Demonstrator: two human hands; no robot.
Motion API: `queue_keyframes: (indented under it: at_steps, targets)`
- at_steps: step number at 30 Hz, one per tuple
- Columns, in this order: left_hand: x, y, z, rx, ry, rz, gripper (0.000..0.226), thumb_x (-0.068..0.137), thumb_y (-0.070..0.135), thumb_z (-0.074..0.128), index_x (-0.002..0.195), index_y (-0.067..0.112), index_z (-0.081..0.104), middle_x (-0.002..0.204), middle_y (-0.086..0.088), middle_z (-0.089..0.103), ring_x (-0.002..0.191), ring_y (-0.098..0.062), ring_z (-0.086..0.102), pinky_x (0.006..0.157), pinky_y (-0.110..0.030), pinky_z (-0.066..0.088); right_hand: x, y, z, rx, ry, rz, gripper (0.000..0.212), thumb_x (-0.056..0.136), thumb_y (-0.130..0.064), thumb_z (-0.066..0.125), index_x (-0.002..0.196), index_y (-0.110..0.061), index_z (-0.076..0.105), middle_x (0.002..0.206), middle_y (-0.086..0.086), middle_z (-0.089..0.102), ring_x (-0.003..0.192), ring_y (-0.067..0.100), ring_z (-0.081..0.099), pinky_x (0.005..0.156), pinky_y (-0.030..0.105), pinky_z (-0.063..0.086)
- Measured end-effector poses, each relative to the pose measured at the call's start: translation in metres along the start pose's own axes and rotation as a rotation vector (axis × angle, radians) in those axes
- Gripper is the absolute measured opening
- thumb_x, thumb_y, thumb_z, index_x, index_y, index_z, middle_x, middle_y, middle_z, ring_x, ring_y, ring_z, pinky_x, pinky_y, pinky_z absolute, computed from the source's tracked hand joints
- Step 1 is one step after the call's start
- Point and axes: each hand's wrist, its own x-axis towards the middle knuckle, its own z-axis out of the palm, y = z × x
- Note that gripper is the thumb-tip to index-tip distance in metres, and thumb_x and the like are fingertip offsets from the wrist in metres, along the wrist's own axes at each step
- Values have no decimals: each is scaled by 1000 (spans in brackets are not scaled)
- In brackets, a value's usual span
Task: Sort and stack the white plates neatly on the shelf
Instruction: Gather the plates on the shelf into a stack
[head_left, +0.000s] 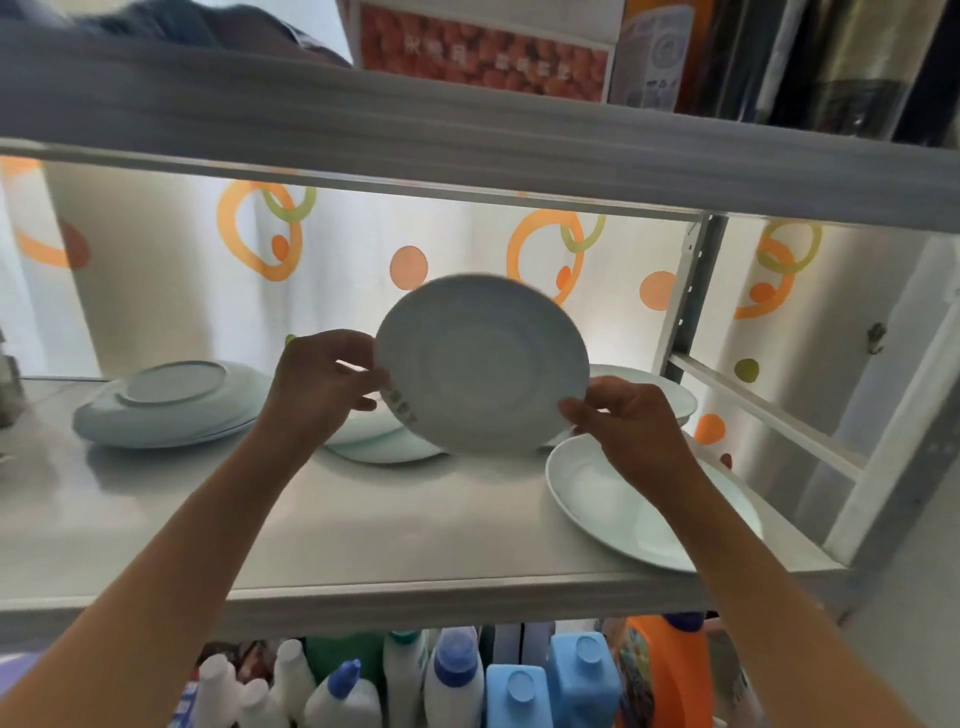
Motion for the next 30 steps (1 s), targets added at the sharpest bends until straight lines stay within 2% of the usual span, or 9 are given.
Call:
queue_keyframes:
  at_steps: [4,6,8,12,15,21,24,26,30]
  targets:
    - [-15,-8,-7,96,127,238,25,71,-18,60,69,6,60,83,-1,70,77,-5,66,63,-31,56,-5,13,14,-513,222,-536,27,78,12,66,101,1,73,105,12,70,99,19,64,94,17,46]
    - [-19,-11,-9,136,216,324,29,70,-14,54,64,14,59,85,2,72,84,-8,67,78,-46,55,-11,16,20,-625,280,-657,26,79,12,68,103,6,70,108,17,70,103,26,64,100,23,44]
    - [-20,-12,-9,133,211,320,33,72,-11,55,61,20,61,85,6,73,83,-8,69,73,-44,56,-15,13,25,-578,317,-671,21,80,8,69,101,7,69,106,18,70,102,25,63,99,21,44]
    - [-32,-19,2,64,174,176,40,74,-14,53,57,21,63,82,12,74,80,-8,70,55,-32,56,-11,4,28,-472,365,-583,19,77,11,71,95,6,68,95,17,70,91,22,63,89,9,42]
    - [-33,-24,-2,-33,150,75,38,72,-17,51,57,16,64,78,8,75,80,-11,71,65,-26,55,-8,-2,26,-430,311,-460,19,78,7,71,96,0,72,91,12,72,81,14,63,79,7,46]
    - [-28,-5,-16,-355,128,-111,28,81,-15,46,74,3,67,69,-6,70,69,-21,71,68,-23,58,-6,-17,25,-143,132,-65,23,89,-23,68,69,-11,71,56,8,62,46,8,53,54,24,45]
    - [-31,-1,-23,-142,37,-122,9,85,4,63,81,6,71,73,-7,73,67,-19,70,57,-26,56,-6,-18,30,-103,164,-11,12,88,-21,69,95,-16,77,69,-1,71,58,9,62,64,29,53]
    - [-34,-4,-27,70,-16,-124,15,82,16,72,77,3,70,64,-8,71,53,-17,64,48,-27,49,-5,-15,31,-140,163,54,31,85,-23,73,115,-16,71,73,6,72,69,19,67,75,36,57]
    - [-43,-13,-30,278,-186,-273,24,83,14,72,71,-6,68,48,-7,64,37,-11,54,38,-21,39,-5,-11,30,-286,56,162,20,80,-20,76,98,-11,76,81,7,74,74,19,68,80,36,57]
